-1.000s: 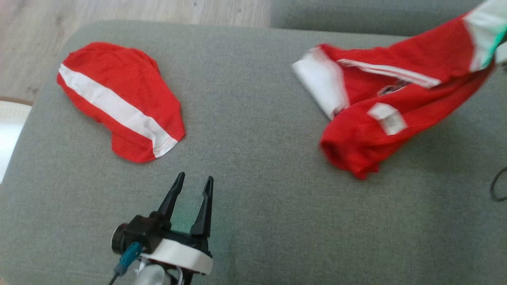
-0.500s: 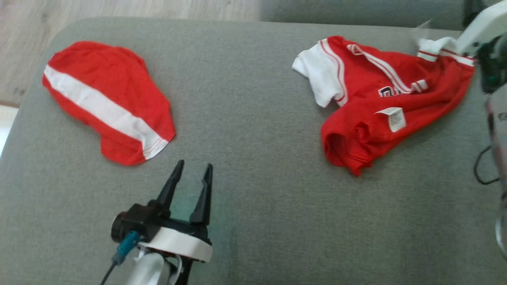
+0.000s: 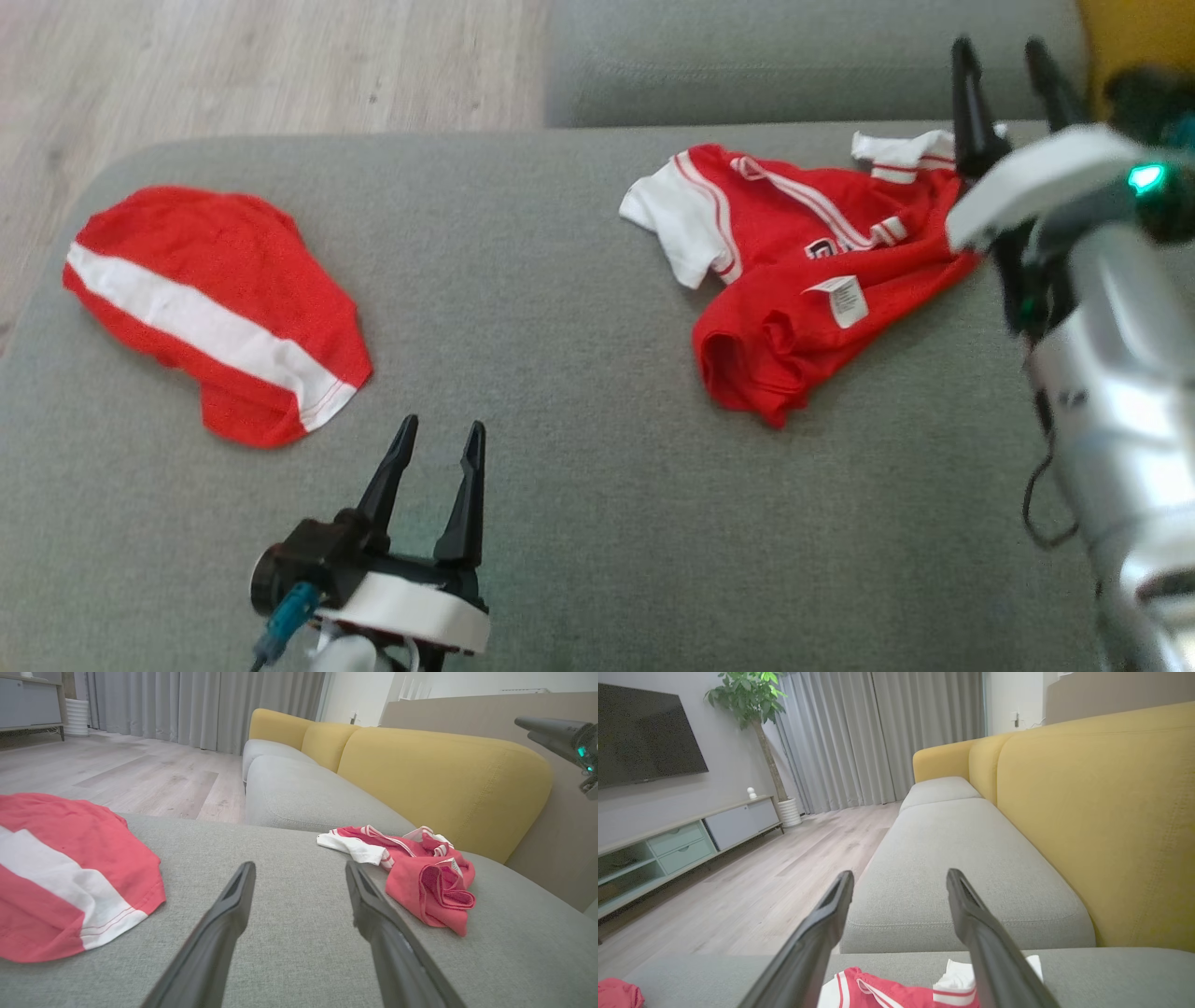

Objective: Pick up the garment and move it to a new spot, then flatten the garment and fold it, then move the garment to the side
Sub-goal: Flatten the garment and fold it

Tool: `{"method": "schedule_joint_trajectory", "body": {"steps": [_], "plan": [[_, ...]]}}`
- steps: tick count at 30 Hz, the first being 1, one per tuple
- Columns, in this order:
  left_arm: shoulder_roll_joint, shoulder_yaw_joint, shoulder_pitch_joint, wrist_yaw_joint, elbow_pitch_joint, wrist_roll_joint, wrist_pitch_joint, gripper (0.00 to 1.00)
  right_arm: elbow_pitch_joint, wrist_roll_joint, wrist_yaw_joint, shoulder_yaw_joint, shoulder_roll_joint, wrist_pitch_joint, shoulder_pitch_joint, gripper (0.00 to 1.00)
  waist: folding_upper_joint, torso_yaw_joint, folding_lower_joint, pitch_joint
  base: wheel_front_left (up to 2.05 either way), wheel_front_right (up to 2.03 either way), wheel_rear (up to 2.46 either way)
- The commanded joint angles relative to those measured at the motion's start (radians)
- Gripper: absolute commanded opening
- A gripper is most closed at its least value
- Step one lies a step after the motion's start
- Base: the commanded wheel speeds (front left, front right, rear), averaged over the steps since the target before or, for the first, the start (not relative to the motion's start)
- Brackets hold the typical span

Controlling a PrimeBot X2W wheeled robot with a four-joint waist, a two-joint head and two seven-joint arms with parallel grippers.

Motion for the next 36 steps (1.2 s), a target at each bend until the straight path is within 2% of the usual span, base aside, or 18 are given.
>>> {"method": "schedule_joint_trajectory", "body": {"steps": [1, 7, 11, 12, 18, 27, 36], "plan": [[0.001, 0.035, -0.016, 0.012, -0.035, -0.001, -0.01, 1.0, -0.08, 0.013, -0.001, 0.025, 0.016, -0.032, 0.032, 1.0, 0.0, -0.016, 0.0001, -0.022, 0.0, 0.0, 0.0], [0.001, 0.041, 0.002, 0.015, -0.045, 0.001, -0.01, 1.0, -0.224, -0.014, -0.001, 0.001, 0.035, -0.098, 0.219, 1.0, 0.0, -0.023, 0.0001, -0.038, 0.0, 0.0, 0.0], [0.001, 0.045, 0.013, 0.015, -0.051, 0.007, -0.01, 1.0, -0.349, -0.096, -0.001, -0.04, 0.086, -0.126, 0.403, 1.0, 0.0, -0.027, 0.0001, -0.047, 0.0, 0.0, 0.0], [0.001, 0.044, 0.017, 0.013, -0.052, 0.011, -0.01, 1.0, -0.404, -0.128, -0.001, -0.078, 0.11, -0.13, 0.494, 1.0, 0.0, -0.027, 0.0001, -0.051, 0.0, 0.0, 0.0], [0.001, 0.043, 0.021, 0.011, -0.054, 0.02, -0.01, 1.0, -0.518, -0.173, -0.001, -0.119, 0.135, -0.133, 0.682, 1.0, 0.0, -0.031, 0.0001, -0.05, 0.0, 0.0, 0.0], [0.001, 0.037, 0.016, 0.007, -0.054, 0.023, -0.01, 1.0, -0.56, -0.127, -0.001, -0.079, 0.136, -0.134, 0.7, 1.0, 0.0, -0.027, 0.0001, -0.035, 0.0, 0.0, 0.0], [0.001, 0.02, -0.005, 0.003, -0.049, 0.019, -0.01, 1.0, -0.47, -0.169, -0.001, -0.023, 0.136, -0.128, 0.634, 1.0, 0.0, 0.018, 0.0001, 0.004, 0.0, 0.0, 0.0]]}}
